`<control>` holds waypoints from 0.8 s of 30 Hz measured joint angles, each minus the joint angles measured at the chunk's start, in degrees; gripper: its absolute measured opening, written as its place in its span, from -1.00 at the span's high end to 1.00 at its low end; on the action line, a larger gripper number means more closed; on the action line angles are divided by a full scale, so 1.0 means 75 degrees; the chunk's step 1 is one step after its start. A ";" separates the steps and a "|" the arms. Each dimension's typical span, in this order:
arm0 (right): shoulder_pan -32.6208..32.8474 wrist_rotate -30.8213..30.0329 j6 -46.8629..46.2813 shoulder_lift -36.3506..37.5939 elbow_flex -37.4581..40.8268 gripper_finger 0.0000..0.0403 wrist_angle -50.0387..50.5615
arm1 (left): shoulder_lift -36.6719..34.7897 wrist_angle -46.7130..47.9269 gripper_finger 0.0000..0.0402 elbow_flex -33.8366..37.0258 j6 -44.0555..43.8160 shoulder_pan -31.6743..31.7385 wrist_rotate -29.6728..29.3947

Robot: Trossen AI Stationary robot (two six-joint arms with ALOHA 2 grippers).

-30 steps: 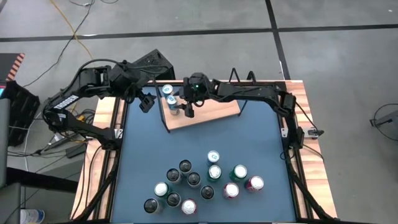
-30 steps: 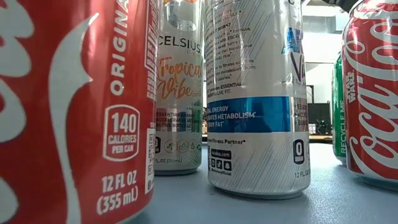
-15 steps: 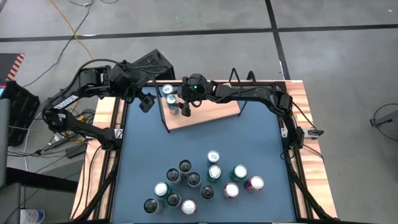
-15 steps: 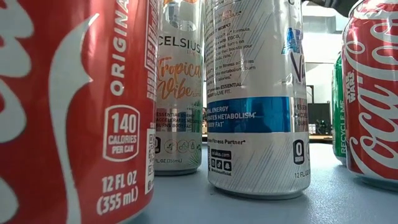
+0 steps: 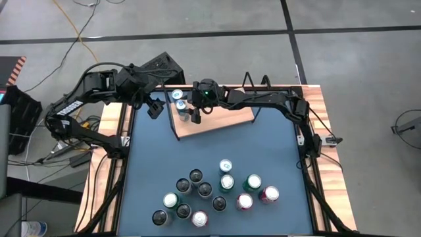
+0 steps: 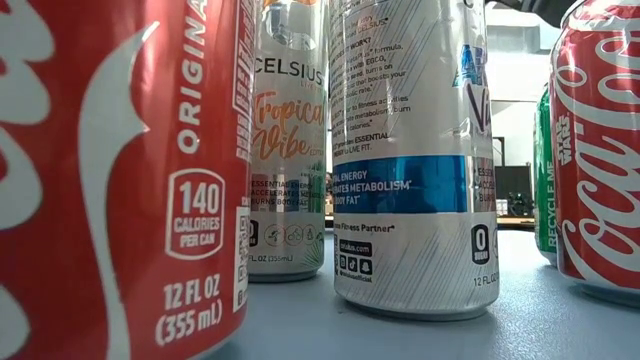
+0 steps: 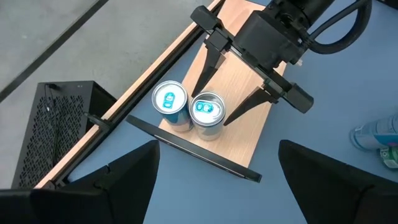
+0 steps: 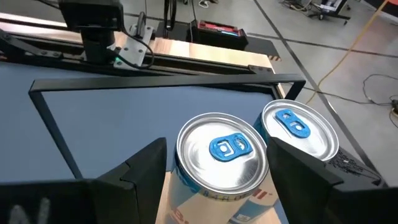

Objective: Place canned beverage on shelf
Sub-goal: Put the bottom blue soda can on the shelf aligned with the other blue soda can

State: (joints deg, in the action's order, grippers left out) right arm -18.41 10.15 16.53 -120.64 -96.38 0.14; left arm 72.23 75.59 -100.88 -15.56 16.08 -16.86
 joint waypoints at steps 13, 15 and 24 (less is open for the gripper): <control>0.0058 -0.0138 -0.0047 -0.0031 -0.0335 -0.31 0.0086 | 0.0000 0.0000 -0.57 0.0000 -0.0008 0.0000 0.0000; 0.0057 -0.0141 -0.0045 -0.0044 -0.0560 -0.31 0.0299 | 0.0000 0.0000 -0.57 0.0000 -0.0006 0.0000 0.0000; -0.0004 -0.0166 0.0289 0.0037 -0.1683 -0.31 0.1893 | 0.0001 0.0000 -0.57 0.0000 0.0004 0.0000 -0.0003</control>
State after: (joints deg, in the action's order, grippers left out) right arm -18.45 8.90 18.70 -120.36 -109.00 14.34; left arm 72.24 75.59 -100.88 -15.53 16.08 -16.88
